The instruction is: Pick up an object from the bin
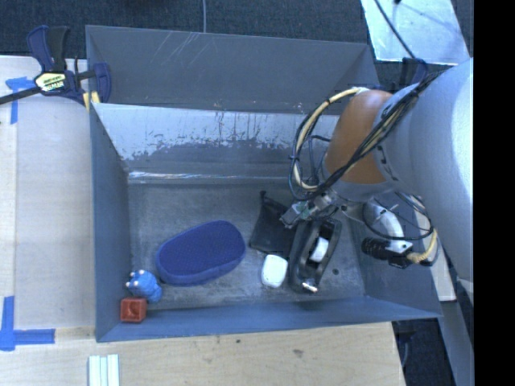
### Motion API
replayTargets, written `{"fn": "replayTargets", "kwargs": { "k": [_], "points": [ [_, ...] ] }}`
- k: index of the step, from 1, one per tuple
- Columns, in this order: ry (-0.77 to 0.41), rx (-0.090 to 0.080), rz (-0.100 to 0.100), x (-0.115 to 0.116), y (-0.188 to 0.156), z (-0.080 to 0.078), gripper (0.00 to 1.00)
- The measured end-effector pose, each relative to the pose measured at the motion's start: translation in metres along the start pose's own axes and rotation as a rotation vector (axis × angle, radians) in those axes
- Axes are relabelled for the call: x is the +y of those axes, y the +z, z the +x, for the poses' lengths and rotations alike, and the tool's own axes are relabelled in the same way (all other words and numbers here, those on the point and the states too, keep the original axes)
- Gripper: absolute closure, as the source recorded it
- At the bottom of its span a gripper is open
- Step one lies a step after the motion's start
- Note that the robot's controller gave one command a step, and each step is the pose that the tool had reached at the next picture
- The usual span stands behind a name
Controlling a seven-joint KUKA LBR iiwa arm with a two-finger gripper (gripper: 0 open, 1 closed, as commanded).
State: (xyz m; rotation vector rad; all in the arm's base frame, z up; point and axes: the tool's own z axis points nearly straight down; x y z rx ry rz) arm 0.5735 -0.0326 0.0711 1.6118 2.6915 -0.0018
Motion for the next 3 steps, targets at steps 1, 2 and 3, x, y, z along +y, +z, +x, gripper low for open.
{"fn": "replayTargets", "kwargs": {
  "k": [1,2,3],
  "points": [
    [-0.002,0.0,-0.004,0.001,-0.05,-0.002,1.0],
    [-0.004,0.0,-0.005,0.002,-0.108,-0.004,1.0],
    [-0.006,0.0,-0.002,0.003,-0.111,-0.005,1.0]
  ]
}}
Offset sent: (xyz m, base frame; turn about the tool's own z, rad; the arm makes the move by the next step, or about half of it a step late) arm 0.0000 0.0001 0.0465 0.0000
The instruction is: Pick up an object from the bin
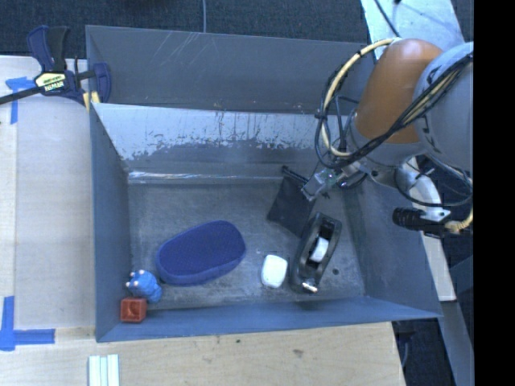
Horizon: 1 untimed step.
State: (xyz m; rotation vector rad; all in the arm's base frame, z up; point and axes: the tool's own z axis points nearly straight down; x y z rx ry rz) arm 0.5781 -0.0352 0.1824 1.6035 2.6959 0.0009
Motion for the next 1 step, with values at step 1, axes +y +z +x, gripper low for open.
{"fn": "replayTargets", "kwargs": {
  "k": [1],
  "points": [
    [-0.003,-0.001,0.0,0.0004,-0.0022,-0.001,1.0]
  ]
}}
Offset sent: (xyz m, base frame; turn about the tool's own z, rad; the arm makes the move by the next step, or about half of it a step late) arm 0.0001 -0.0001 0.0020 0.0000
